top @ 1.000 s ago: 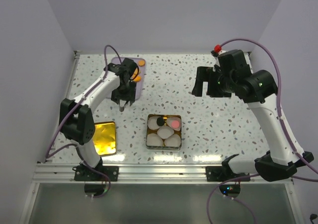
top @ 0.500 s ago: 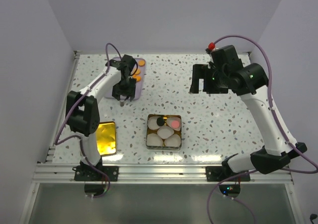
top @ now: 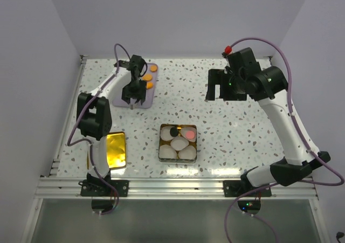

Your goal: Pack the cookies

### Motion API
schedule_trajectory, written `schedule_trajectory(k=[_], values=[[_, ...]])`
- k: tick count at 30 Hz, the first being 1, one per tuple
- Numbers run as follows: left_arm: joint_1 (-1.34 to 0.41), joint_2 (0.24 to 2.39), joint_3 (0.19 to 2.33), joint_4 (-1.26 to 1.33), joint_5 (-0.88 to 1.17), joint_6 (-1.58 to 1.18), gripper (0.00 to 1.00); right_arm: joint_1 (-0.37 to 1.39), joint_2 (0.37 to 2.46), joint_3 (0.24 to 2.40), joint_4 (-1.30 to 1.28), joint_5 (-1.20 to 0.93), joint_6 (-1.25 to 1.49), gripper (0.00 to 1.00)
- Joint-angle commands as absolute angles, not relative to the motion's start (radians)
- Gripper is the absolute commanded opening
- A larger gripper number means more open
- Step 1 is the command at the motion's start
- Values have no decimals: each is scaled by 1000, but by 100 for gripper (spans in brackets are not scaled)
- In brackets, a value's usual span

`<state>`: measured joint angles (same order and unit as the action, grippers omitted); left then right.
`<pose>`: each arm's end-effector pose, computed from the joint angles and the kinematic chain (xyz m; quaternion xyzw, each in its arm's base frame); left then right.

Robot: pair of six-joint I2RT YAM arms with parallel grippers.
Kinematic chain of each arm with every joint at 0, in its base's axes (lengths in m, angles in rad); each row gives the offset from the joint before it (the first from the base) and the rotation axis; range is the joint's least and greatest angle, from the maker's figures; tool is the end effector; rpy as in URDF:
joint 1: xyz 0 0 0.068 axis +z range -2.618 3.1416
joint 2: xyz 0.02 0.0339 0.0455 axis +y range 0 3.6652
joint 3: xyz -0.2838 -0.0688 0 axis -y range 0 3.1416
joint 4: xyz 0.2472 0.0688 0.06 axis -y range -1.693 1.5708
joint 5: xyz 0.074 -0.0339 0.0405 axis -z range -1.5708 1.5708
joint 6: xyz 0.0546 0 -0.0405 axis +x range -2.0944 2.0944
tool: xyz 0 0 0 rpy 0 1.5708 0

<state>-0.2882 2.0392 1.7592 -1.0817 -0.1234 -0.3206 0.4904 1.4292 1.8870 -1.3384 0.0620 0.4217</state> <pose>0.4131 -0.1155 0.2307 -0.0225 0.9924 0.0273 0.1177 0.2283 0.1181 0.4585 -0.0218 0.9404 0.1227 0.3164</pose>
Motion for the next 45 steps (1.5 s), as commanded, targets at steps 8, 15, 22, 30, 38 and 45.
schedule_trajectory(k=[8,15,22,30,38,45], values=[[-272,2082,1827,-1071,-94,-284,61,485,1431,1910,-1327,78,422,91],[-270,2076,1848,-1074,-84,-285,52,485,1419,1898,-1324,77,430,91],[-268,2005,1836,-1083,-112,-295,50,485,1393,1876,-1315,67,446,91],[-264,1896,1807,-1101,-113,-310,49,485,1367,1864,-1308,52,459,91],[-264,1755,1735,-1121,-92,-319,49,485,1342,1859,-1302,38,468,91],[-265,1543,1499,-1077,-14,-298,48,483,1335,1864,-1284,11,475,91]])
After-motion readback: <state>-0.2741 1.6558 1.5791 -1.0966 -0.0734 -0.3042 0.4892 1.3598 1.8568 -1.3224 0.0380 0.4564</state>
